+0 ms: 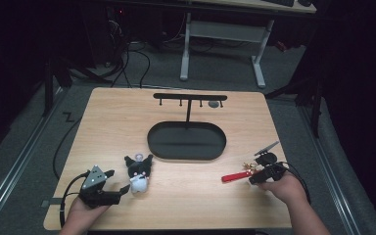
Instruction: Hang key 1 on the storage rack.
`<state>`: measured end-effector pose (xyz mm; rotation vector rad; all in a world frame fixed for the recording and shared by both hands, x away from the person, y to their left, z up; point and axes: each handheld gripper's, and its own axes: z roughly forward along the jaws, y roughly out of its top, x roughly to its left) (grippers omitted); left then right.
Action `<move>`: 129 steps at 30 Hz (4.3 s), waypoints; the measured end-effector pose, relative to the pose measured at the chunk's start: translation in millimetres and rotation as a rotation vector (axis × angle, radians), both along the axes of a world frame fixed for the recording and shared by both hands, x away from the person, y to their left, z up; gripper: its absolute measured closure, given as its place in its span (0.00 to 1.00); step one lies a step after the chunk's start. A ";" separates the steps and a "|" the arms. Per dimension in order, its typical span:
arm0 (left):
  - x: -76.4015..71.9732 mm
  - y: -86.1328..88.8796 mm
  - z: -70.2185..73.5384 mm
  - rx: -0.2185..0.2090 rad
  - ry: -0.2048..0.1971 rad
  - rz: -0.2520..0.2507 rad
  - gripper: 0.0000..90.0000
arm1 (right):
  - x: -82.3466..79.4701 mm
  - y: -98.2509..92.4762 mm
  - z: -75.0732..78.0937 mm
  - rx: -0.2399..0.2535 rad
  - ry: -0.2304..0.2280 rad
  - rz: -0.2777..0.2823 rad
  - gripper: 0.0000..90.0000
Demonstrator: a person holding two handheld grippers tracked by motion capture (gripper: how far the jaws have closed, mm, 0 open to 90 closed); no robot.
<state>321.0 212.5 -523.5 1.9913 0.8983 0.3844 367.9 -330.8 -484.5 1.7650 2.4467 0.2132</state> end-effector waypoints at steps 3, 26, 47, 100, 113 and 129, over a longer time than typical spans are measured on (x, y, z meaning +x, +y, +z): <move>0.1 -0.1 -0.3 0.001 -0.003 -0.002 0.19 | 3.0 0.5 -3.3 -0.013 0.011 -0.003 0.42; 0.6 -2.6 -1.3 0.009 -0.003 -0.012 0.20 | 1.5 20.0 20.5 -0.034 -0.030 0.061 0.66; -0.3 -2.7 0.0 0.015 -0.005 -0.034 0.20 | -4.6 38.6 70.9 -0.008 -0.072 0.097 0.67; -0.9 3.6 3.4 -0.030 -0.042 0.006 0.20 | 34.0 69.7 151.9 0.075 -0.162 0.095 0.67; -0.5 3.7 3.3 -0.030 -0.040 0.000 0.20 | 61.2 84.4 163.2 0.088 -0.192 0.098 0.67; 0.2 3.7 2.9 -0.029 -0.034 -0.011 0.20 | 93.0 88.8 176.9 0.091 -0.237 0.071 0.67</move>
